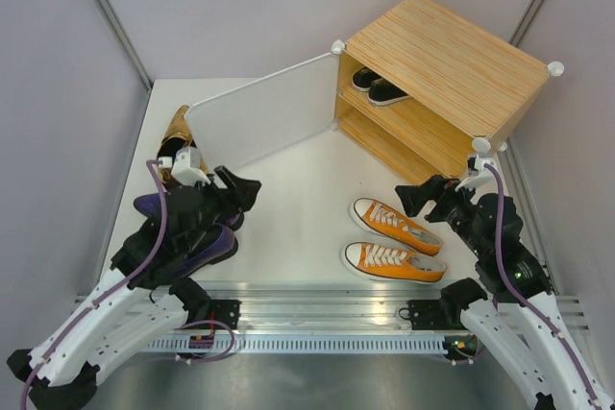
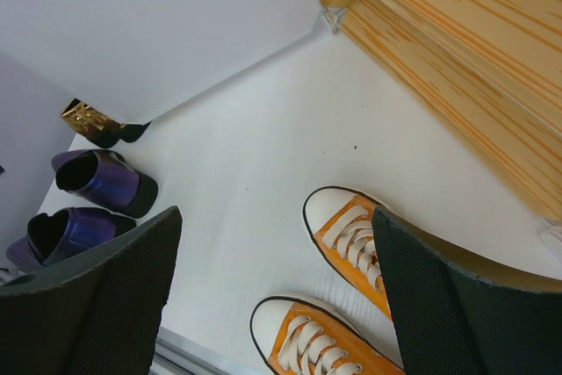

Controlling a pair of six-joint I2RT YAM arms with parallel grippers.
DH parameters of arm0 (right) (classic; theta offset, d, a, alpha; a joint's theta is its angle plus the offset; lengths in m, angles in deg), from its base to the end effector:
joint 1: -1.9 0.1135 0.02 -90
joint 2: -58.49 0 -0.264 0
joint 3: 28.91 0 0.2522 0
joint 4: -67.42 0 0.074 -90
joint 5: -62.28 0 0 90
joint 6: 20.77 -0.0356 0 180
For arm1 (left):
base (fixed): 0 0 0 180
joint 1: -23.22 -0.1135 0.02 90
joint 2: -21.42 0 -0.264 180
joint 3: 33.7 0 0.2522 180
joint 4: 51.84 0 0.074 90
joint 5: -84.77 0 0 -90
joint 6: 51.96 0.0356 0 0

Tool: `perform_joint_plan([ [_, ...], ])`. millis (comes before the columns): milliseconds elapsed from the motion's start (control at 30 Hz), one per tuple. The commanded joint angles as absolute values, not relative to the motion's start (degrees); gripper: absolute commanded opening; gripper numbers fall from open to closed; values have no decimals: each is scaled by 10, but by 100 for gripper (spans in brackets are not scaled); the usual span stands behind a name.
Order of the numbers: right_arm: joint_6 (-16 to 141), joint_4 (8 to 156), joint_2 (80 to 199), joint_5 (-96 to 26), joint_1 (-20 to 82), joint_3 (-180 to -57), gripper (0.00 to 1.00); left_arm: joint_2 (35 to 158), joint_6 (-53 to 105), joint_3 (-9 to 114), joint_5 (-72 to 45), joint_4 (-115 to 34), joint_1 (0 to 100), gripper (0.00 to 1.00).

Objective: Place and organize the shoes in the shoe cabinet
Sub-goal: Pick up the shoe from the center of the board.

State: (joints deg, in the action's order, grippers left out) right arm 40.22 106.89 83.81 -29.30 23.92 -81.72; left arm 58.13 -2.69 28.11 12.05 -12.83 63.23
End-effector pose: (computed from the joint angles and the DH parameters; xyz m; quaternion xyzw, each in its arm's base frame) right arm 0.1037 0.0430 0.3201 0.0387 0.7760 0.2808 0.5634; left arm 0.1152 -0.0829 0.3523 -0.0975 0.7780 -0.3045 0.5408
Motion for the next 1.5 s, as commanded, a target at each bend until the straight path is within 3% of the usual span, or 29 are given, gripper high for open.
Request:
perform_joint_plan([
  [0,383,1028,845,-322,241,-818,92,516,-182,240,187,16,634,79],
  [267,390,1024,855,-329,241,-813,91,488,-334,216,276,159,635,82],
  [567,402,1024,848,-333,241,-802,92,606,-642,263,387,391,635,84],
  [933,399,1023,830,-326,241,-790,94,621,-709,227,433,315,634,84],
  [1200,397,1022,812,-322,243,-782,95,751,-709,243,412,277,616,89],
  [1467,397,1023,792,-312,248,-770,95,749,-694,185,381,204,615,68],
])
